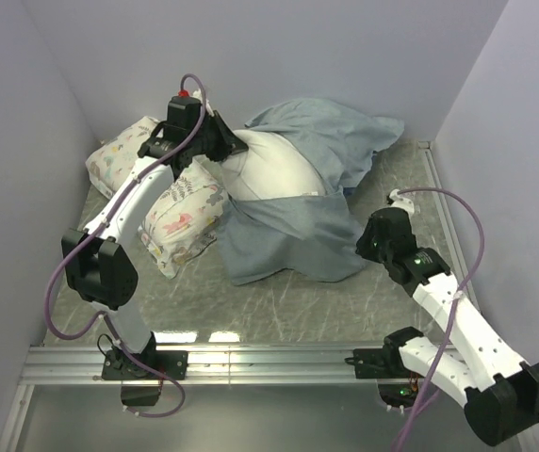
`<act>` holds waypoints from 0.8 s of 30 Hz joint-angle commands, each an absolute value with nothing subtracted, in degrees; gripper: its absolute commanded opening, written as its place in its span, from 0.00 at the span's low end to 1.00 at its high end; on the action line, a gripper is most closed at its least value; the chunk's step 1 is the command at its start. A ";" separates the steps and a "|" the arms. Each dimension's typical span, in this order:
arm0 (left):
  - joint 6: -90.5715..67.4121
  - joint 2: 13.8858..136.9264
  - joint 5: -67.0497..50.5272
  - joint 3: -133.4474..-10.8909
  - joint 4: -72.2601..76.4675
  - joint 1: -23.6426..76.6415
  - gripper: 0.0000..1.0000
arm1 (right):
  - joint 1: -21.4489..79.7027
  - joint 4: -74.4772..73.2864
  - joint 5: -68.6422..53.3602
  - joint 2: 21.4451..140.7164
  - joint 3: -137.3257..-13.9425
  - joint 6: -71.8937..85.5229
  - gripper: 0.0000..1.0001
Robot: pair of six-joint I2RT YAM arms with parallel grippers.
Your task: Remove the pillowcase from the pillow
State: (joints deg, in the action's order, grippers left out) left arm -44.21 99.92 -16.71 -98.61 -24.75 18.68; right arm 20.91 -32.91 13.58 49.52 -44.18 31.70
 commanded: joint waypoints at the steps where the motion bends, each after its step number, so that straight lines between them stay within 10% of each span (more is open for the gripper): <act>1: -45.97 98.17 -10.28 -101.52 -12.31 16.61 0.00 | 19.95 -31.11 10.99 48.61 -43.94 30.32 0.33; 3: -45.97 98.35 -10.28 -101.25 -12.30 17.05 0.00 | 22.05 -33.74 12.03 46.77 -47.62 29.53 0.59; 6: -45.53 98.44 -9.58 -101.08 -12.39 17.84 0.00 | 25.92 -36.56 13.36 45.53 -53.51 29.53 0.71; 24: -45.00 97.47 -8.00 -99.23 -12.04 19.60 0.00 | 35.33 -32.69 20.74 69.60 -76.64 32.78 0.86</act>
State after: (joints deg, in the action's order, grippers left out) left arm -44.03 99.90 -13.10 -98.61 -24.23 19.66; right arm 35.11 -33.54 18.04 69.34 -73.38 31.29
